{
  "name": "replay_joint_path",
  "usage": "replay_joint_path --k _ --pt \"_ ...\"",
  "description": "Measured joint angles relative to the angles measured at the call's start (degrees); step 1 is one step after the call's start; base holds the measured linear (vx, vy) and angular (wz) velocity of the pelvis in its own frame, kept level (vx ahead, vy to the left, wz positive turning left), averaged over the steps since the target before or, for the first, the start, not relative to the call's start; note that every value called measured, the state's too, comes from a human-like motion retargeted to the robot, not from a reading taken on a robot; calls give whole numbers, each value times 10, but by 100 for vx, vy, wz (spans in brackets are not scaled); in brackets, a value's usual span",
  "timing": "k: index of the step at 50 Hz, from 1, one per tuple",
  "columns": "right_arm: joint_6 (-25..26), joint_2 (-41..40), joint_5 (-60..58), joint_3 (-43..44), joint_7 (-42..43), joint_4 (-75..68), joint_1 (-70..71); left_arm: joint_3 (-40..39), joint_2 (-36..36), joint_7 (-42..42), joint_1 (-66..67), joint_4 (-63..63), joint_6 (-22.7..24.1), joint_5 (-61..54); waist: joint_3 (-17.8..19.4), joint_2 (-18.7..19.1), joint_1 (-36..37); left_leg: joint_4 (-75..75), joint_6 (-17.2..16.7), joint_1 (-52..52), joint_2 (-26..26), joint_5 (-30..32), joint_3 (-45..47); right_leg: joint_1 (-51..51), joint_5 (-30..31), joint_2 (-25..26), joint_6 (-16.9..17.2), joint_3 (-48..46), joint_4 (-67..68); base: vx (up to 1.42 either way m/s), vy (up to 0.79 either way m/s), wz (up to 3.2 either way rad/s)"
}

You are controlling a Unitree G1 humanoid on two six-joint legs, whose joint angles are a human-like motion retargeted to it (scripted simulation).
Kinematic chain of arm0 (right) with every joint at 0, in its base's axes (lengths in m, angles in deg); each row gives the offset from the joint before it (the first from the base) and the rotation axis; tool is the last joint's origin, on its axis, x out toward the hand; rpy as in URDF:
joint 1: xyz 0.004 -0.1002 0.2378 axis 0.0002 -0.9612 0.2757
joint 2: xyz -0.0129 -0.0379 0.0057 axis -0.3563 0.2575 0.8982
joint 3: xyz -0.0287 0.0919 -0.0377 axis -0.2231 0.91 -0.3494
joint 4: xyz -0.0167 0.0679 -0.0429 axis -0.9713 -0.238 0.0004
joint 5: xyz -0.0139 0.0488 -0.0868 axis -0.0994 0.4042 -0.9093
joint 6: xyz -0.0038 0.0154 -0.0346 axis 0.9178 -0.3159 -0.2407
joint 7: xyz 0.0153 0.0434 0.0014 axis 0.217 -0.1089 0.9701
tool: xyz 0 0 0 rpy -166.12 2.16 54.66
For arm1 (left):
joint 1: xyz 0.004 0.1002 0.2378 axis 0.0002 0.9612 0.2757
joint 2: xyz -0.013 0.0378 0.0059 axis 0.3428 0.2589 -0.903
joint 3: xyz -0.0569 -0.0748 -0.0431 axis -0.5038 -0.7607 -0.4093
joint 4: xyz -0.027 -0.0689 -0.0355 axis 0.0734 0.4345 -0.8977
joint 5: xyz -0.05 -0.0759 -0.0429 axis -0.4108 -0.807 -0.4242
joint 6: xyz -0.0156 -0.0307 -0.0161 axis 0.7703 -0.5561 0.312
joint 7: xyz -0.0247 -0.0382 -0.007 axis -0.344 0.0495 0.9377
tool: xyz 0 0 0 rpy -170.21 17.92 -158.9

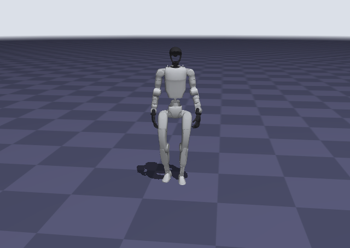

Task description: Walk run

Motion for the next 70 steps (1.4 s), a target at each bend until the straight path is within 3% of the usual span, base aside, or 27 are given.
replay_joint_path --k 4,7,10,17,22,25,28,30,35,37,38,41,45,47,50,53,55,57,60,63,67,70 --pt "15 5 -1 17 7 -42 -16 5 5 6 -11 -11 2 7 6 -17 -8 -23 2 49 -35 -10 -13 13 51 -21 -6 -16 -103 36 3 37" --pt "18 -1 9 30 1 -54 -37 9 3 9 -6 -15 3 19 2 -33 -2 -37 3 79 -58 -21 -30 29 139 -29 -24 -23 -153 41 -3 46" --pt "19 -11 13 35 -21 -52 -59 10 -4 8 17 -14 5 32 -10 -38 9 -50 3 106 -62 -30 -48 46 113 -21 -61 -54 -166 39 -13 44" --pt "13 -26 4 27 4 -16 -46 -34 -34 -75 90 73 -13 59 -1 -29 -17 -43 -10 127 -41 -38 -53 82 98 -10 -57 -63 -169 14 -12 30" --pt "-11 -28 1 5 19 6 -32 -57 -24 -38 131 135 -58 85 -12 -41 -41 -1 -31 112 -34 -72 -54 71 73 -20 -65 -68 -158 10 -14 42" --pt "-23 -26 -10 -10 14 15 -16 -64 -18 -20 139 141 -67 101 -9 -61 -52 79 -49 68 -40 -60 -33 61 69 -43 -60 -73 -152 -5 -12 39" --pt "-22 -23 -12 -27 0 32 -7 -67 -18 -42 140 134 -54 101 -6 -87 -41 182 -100 0 -62 -8 -48 48 73 -67 -53 -62 -153 -8 -9 -23" --pt "-18 -22 -10 -38 -15 44 -3 -73 -15 -53 139 131 -49 100 -4 -101 -37 215 -123 -28 -72 -31 -73 41 76 -77 -49 -55 -151 -4 -11 -47" --pt "-13 -33 -15 -42 -13 69 10 -69 -11 -51 127 137 -56 78 6 -89 -25 110 -101 -14 -83 -88 -219 27 82 -54 -46 -6 -142 -5 -6 -110" --pt "-15 -37 -9 -46 -16 77 13 -63 -9 -48 118 137 -59 74 8 -81 -17 82 -101 -6 -88 -69 -263 17 84 -38 -44 32 -135 0 -1 -187" --pt "-15 -39 -6 -47 -20 80 14 -58 -8 -46 112 136 -60 73 9 -79 -14 72 -83 -4 -91 -52 -264 10 84 -31 -41 53 -131 -1 1 -186" --pt "-11 -41 -15 -46 -23 86 21 -43 -9 -43 100 125 -58 69 7 -72 -25 49 -27 5 -73 -77 -176 -13 88 -18 -16 105 -117 -8 2 -176" --pt "-10 -48 -25 -61 8 80 43 -45 -12 -39 88 99 -44 57 9 -65 -31 34 -21 7 -42 -95 -111 -52 68 -4 16 141 -82 -19 -4 -245" --pt "-14 -52 -17 -69 11 77 52 -45 -7 -34 86 80 -36 48 9 -61 -40 29 -13 10 -28 -104 -64 -72 36 -10 22 95 -48 -23 -10 -231" --pt "-14 -56 -11 -69 10 72 54 -44 2 -43 86 57 -22 39 1 -60 -37 16 -14 22 -4 -113 4 -87 -3 -39 -18 -22 20 -8 -14 -213" --pt "-10 -56 -19 -58 18 64 38 -51 -4 -66 92 52 -14 42 -10 -66 -33 6 -19 47 -1 -120 58 -60 12 -56 -26 -99 9 7 -17 -159" --pt "-8 -56 -24 -51 23 60 24 -58 -6 -65 97 54 -6 41 -15 -76 -38 12 -28 65 -5 -129 87 -26 25 -46 -51 -105 -63 18 -13 -127" --pt "-6 -56 -21 -49 22 49 13 -60 -1 -55 103 59 -2 38 -20 -90 -40 49 -41 68 -5 -126 116 -15 33 -30 -63 -49 -87 22 -20 -91" --pt "11 -55 -13 -29 21 41 5 -53 -1 -67 101 69 -3 43 -16 -116 -52 160 -25 19 -19 -101 71 -16 58 -61 -40 -14 -97 1 -14 -86" --pt "12 -56 -6 -23 21 43 5 -38 3 -62 90 82 -6 41 -5 -122 -60 202 -59 -12 -46 -111 -47 -2 84 -54 -27 5 -124 -7 -16 -166" --pt "15 -56 -6 -27 33 45 -2 -19 12 -65 89 93 -10 53 -7 -125 -48 151 -81 -11 -98 -113 -205 -17 114 -36 -15 77 -127 4 -11 -236" --pt "17 -51 -6 -36 23 57 8 -8 7 -72 81 91 -14 61 4 -110 -26 72 -69 10 -105 -45 -253 -33 129 1 3 141 -121 -13 -5 -283"
